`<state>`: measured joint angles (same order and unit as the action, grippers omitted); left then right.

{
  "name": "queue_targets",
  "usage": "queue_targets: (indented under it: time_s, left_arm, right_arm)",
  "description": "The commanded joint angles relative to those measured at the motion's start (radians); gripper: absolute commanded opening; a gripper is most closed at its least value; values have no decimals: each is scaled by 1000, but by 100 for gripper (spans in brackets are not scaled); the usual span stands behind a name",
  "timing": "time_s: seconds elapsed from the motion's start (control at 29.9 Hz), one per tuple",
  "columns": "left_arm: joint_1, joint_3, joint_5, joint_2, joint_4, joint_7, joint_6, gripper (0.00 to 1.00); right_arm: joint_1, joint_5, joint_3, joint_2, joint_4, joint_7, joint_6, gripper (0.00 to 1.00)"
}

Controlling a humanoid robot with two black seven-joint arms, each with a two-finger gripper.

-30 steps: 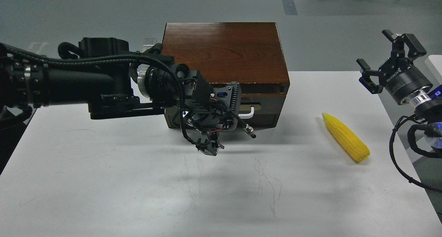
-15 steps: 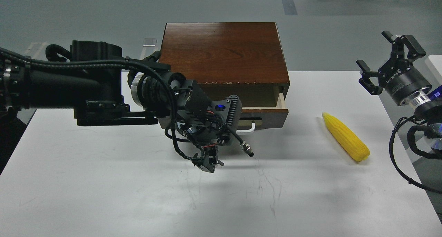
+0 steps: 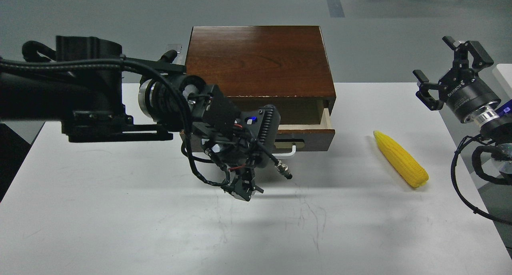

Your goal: Put corn in drawer with both arms

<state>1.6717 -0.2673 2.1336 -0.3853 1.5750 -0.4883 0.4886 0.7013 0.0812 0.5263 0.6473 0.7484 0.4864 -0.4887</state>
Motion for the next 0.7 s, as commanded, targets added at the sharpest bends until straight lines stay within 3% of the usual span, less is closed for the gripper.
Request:
queue_targets:
  time_s: [0.0, 0.27, 0.4, 0.6, 0.67]
  left_arm:
    - [22, 85, -84, -50, 45, 0, 0, 98]
    - [42, 361, -672, -228, 17, 0, 0, 98]
    - [-1, 369, -895, -290, -53, 0, 0, 98]
    - [-175, 370, -1359, -357, -133, 0, -4, 98]
    - [-246, 370, -1527, -389, -145, 8, -92, 98]
  right_arm:
    - [1, 0, 0, 2, 0, 0, 0, 100]
    - [0, 0, -2, 8, -1, 0, 0, 100]
    - [0, 2, -2, 8, -1, 0, 0, 100]
    - [0, 2, -5, 9, 0, 0, 0, 100]
    - [0, 0, -8, 18, 3, 0, 0, 100]
